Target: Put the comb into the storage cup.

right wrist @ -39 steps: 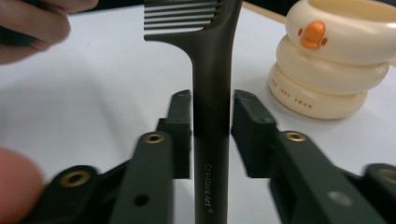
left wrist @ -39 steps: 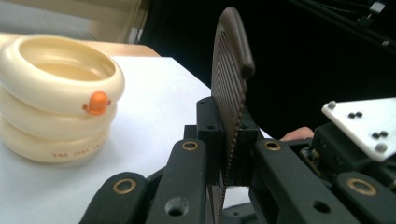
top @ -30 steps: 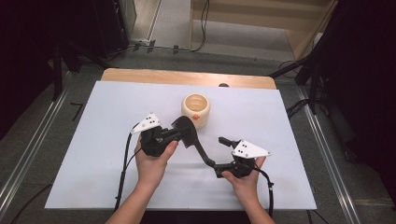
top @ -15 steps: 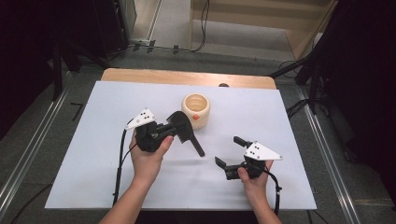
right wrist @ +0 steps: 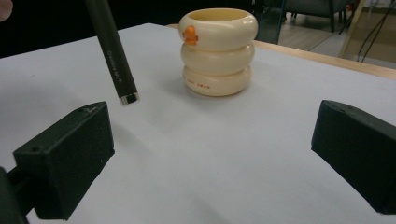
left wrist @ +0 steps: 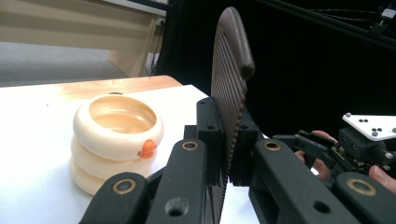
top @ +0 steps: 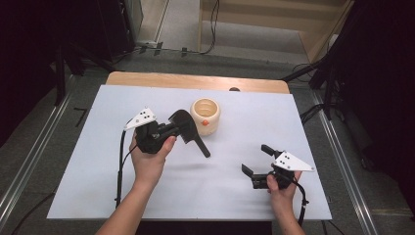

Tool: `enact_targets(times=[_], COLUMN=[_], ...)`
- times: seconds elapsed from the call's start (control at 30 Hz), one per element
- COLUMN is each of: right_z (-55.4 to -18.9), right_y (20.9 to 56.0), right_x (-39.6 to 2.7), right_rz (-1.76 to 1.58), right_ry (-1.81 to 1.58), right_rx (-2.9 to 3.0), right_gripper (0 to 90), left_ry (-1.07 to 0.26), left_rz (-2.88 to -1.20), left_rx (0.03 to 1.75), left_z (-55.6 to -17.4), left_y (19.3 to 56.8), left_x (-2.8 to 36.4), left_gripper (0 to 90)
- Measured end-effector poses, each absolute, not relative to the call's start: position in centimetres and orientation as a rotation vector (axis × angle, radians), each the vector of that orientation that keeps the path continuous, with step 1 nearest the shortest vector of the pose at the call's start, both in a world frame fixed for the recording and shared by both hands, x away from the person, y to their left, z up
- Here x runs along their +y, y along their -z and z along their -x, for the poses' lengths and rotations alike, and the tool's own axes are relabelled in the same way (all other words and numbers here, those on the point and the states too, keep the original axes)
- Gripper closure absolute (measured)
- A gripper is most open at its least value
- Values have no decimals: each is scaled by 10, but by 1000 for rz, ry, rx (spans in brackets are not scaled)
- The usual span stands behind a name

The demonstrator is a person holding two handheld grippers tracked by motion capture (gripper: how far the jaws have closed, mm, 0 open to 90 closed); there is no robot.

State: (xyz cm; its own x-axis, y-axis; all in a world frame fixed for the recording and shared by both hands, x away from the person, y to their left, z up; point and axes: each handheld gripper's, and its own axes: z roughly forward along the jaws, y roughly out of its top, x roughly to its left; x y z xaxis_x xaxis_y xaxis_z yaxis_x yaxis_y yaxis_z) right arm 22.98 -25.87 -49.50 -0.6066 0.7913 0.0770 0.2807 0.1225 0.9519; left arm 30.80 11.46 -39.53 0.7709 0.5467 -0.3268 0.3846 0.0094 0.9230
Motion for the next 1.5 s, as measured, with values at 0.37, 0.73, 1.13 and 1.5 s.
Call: enact_targets(times=[0.37,0.73,1.13,1.5], right_z=[-217,-208,-201,-203], right_y=[497,502,506,510], right_x=[-288,-305,-322,-324], right_rz=[-1080,-1090,-1118,-1135], right_ry=[-1473,-1465,-1455,-1481], right_rx=[1912,1906,1897,1903], right_gripper=[0,0,0,0], left_ry=[-180,-200,-189,-209], left_rz=[-1589,-1577,-1543,-1513], left_rx=[764,765,760,768], left_z=[-315,-322,-331,-340], left_y=[385,377,366,359], left_x=[126,130,135,143], left_gripper=[867,867,867,867])
